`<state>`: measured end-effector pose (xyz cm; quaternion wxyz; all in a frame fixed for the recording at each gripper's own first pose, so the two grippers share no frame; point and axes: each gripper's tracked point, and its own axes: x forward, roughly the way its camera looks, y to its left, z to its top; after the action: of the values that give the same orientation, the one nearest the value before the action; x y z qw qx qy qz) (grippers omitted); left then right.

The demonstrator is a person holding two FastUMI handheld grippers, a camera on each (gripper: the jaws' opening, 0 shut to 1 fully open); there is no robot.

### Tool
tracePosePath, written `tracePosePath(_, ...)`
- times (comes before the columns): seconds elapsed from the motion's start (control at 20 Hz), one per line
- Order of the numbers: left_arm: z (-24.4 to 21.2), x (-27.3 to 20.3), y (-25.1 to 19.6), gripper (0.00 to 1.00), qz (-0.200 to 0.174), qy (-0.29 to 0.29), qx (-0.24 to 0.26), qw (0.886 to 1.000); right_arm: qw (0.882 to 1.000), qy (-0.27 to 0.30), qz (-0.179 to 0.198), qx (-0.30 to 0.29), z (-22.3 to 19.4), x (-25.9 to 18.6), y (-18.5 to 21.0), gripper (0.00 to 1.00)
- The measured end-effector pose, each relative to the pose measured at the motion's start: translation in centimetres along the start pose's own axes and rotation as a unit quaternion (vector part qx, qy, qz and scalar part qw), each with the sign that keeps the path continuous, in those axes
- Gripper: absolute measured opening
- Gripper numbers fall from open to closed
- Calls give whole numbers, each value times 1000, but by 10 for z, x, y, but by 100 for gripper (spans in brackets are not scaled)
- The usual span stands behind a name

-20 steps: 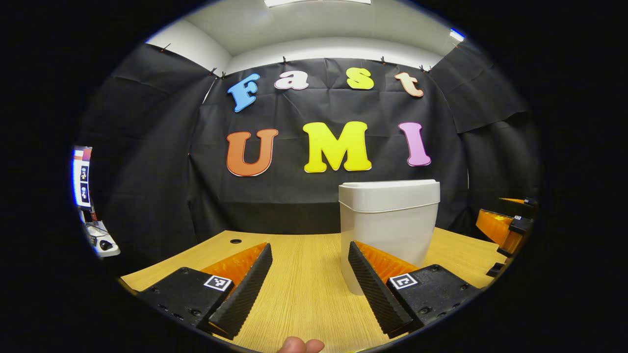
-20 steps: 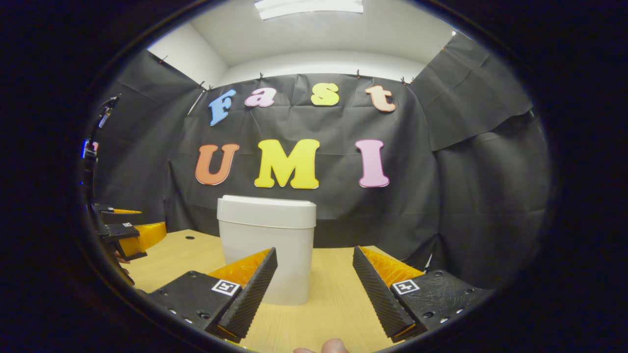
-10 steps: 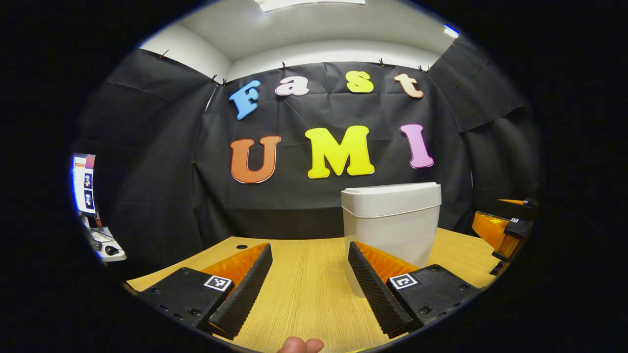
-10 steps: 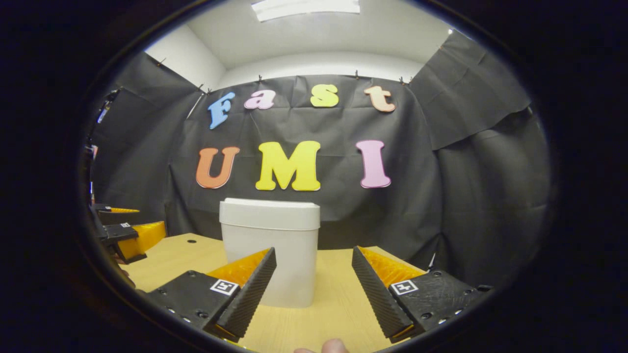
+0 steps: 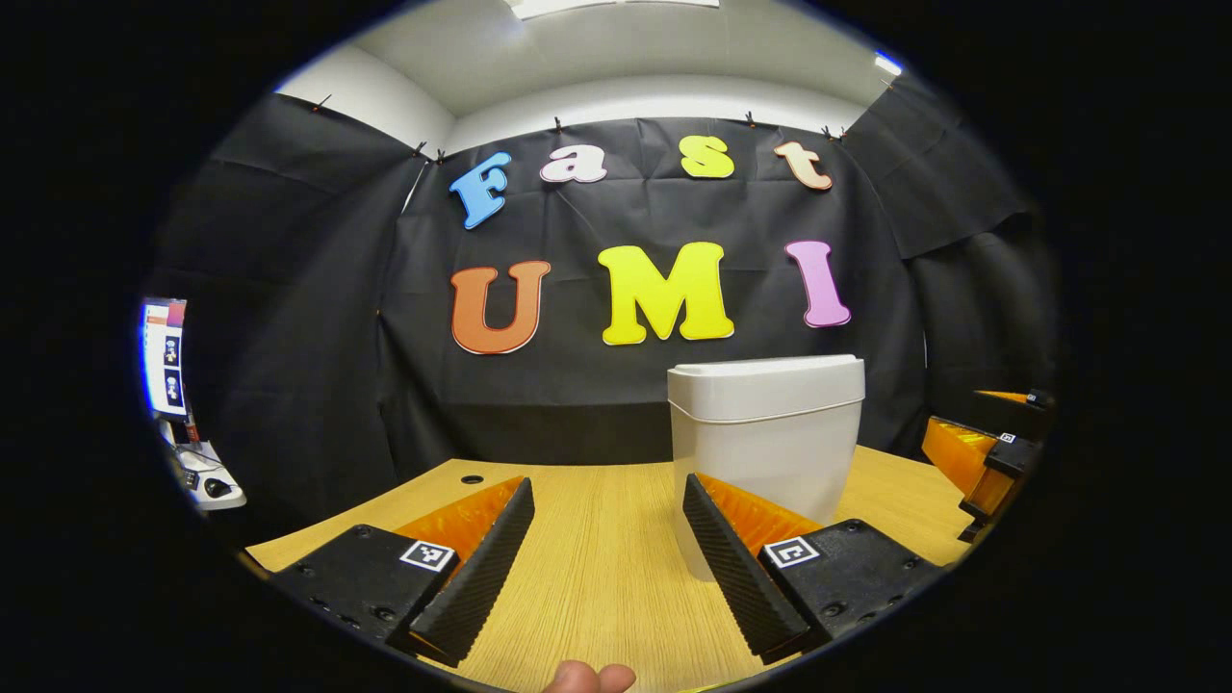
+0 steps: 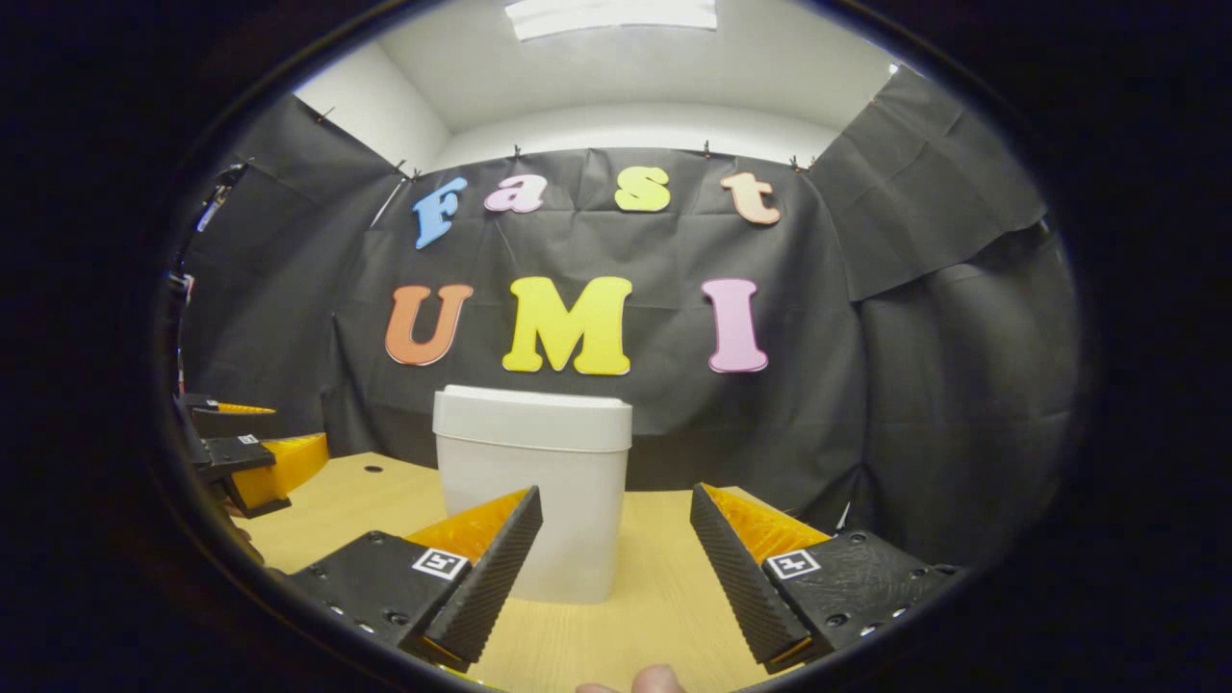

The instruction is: Press the lid of the desktop garbage bin to open it, pick up the crumpled paper on the desktop and throw it into the bin, then pick up the pop can on the desktop and drop it into the bin, and finally close the garbage bin lid.

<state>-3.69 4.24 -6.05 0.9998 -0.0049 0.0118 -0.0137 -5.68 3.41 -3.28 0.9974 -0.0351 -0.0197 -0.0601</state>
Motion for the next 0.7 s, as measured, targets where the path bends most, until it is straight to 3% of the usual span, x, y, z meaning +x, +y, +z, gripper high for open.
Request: tracePosePath(0.7,4,-2,2,100,4,-5,3,1000,1000,1,3,1,-2,0,9,96)
